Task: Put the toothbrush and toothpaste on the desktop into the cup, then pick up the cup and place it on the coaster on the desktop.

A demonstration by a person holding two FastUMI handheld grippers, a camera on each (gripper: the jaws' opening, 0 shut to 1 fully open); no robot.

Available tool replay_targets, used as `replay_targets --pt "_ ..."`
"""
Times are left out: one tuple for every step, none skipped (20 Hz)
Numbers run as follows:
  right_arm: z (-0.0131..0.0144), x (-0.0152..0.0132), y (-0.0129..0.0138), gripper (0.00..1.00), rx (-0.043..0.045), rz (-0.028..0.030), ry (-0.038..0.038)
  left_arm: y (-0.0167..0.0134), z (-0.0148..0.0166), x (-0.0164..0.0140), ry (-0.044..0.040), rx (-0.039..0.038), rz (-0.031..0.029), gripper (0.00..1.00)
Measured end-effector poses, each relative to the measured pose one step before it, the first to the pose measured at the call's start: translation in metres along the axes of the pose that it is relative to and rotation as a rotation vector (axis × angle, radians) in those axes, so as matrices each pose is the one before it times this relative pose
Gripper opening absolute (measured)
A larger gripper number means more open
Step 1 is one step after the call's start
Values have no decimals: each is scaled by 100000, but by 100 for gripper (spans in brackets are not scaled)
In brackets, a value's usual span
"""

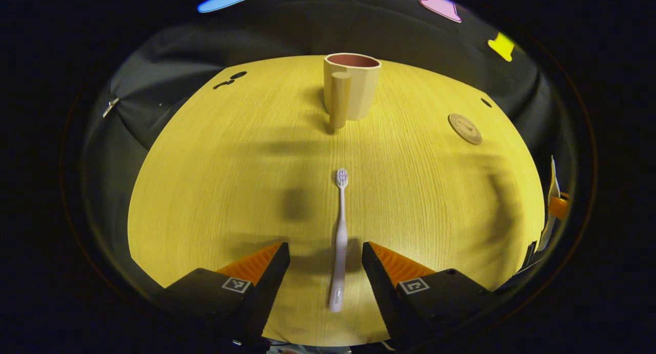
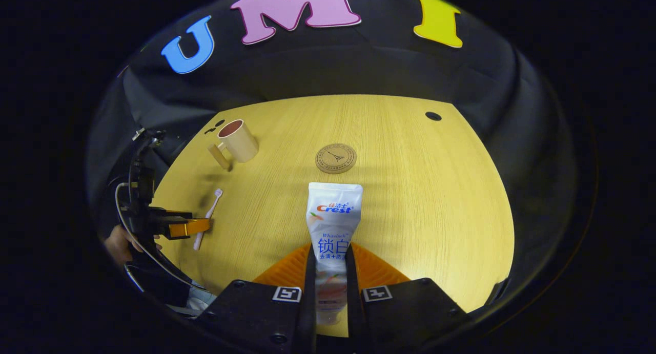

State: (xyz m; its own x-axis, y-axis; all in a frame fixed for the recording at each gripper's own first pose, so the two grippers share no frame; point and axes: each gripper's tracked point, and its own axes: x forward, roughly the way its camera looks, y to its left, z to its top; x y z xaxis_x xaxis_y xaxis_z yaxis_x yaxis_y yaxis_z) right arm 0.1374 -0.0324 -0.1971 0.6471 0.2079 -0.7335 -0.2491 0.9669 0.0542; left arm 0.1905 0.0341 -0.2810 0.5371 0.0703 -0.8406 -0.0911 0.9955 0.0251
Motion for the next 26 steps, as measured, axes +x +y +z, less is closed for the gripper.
replay_targets --pt "231 -149 185 28 37 608 -475 -275 -202 232 1544 823 -539 89" --pt "315 -66 173 29 736 870 -483 -181 -442 153 2095 216 -420 84" --pt "339 9 147 34 762 670 -409 -101 115 83 68 544 -20 80" --pt "347 114 101 29 -14 330 -791 -64 -102 -17 623 484 -360 75" --pt "569 110 -125 28 -1917 -288 -1640 -77 1 -147 881 323 -230 77" --pt "468 19 -58 29 -2212 -178 -1574 29 -58 152 1166 110 -128 70" --pt "483 97 181 29 -1499 437 -1119 -70 66 122 1156 -224 55 67" --pt "456 45 227 28 -641 669 -844 -155 -158 -141 2397 -632 304 51" --pt "499 44 271 28 -275 795 -508 -35 149 45 938 -529 103 49" --pt "467 321 150 28 -257 797 -740 -72 4 86 955 -76 131 29" --pt "701 144 202 28 -224 698 -995 -121 -48 -3 1236 209 135 25" --pt "688 113 217 28 -460 716 -1045 -70 -18 -202 460 -137 160 20" --pt "758 161 245 28 -645 648 -1096 34 121 -24 341 -146 468 11" --pt "816 199 200 28 -685 605 -1171 -82 -43 40 -201 204 15 11" --pt "991 234 287 28 -838 678 -1303 33 85 -3 -292 -228 -179 10" --pt "1058 211 289 28 -686 678 -1440 -35 -67 -42 23 -583 -504 8" --pt "1116 200 300 28 -632 692 -1816 -54 14 -67 -141 -284 -595 7" --pt "992 357 122 28 -494 746 -1592 65 -2 -7 -658 -844 -375 7" --pt "982 340 92 28 -432 738 -1473 31 -83 -32 -232 -1431 -242 7" --pt "946 406 398 28 -372 1013 -1464 -15 -181 -158 -569 -964 -508 7" --pt "986 408 473 28 -287 766 -1399 62 -19 -146 -856 -875 -69 7" --pt "815 237 574 28 -329 1186 -1529 69 -60 -352 -1316 -595 -1 7" --pt "876 502 699 28 -525 1281 -1135 -80 19 -368 -1414 -160 -420 7" --pt "601 503 609 28 -489 1401 -1158 -54 39 -549 -1896 -43 -353 7" --pt "812 634 714 28 -608 1388 -1412 -183 171 -586 -1880 -154 -793 7" --pt "798 597 475 28 -976 1241 -1534 -161 179 -581 -2292 -501 -617 6"
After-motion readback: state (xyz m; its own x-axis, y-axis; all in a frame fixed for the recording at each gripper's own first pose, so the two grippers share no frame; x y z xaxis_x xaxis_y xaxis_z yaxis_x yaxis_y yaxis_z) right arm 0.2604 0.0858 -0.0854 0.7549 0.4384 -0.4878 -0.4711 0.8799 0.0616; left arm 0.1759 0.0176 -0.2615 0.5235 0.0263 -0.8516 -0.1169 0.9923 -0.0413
